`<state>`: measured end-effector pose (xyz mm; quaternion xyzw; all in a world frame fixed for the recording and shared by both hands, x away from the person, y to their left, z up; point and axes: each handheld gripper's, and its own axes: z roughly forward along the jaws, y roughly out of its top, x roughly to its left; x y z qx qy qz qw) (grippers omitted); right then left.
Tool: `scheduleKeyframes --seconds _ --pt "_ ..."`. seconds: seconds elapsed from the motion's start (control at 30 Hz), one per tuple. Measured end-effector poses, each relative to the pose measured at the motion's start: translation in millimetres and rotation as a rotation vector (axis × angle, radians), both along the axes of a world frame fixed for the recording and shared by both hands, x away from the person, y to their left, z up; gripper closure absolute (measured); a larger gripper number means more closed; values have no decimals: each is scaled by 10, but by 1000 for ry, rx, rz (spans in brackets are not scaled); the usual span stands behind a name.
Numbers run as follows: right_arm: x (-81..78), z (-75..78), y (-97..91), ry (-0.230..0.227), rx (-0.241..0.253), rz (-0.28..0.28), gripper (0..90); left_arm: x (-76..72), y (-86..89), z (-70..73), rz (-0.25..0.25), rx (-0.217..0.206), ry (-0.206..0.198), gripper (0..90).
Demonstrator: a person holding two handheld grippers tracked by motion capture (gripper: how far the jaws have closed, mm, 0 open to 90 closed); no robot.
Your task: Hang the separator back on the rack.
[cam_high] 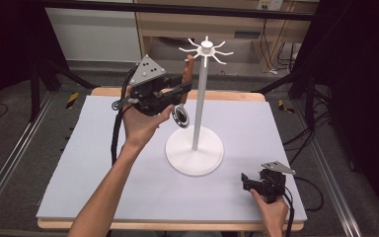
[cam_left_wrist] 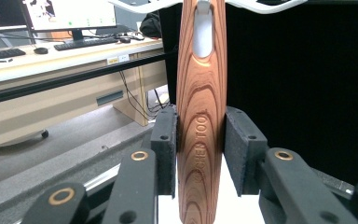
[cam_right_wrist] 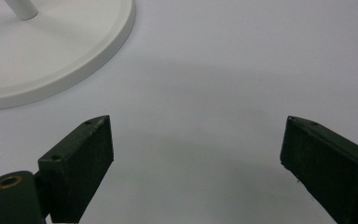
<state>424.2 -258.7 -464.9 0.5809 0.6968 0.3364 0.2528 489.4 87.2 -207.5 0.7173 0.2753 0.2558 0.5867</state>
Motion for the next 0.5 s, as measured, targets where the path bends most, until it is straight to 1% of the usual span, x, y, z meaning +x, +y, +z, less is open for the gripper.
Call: scheduleKeyframes --seconds 0.13,0.3,0.43,0.5 --pt "0 1 3 -3 1 1 98 17 -27 3 8 17 -11 660" --pt "-1 2 -2 -3 -1 1 98 10 -25 9 6 18 -14 646" --pt "-2 3 -1 -2 0 0 98 -19 -2 14 10 26 -9 583" --pt "-4 5 -3 0 1 -2 98 -56 29 13 10 31 -7 559"
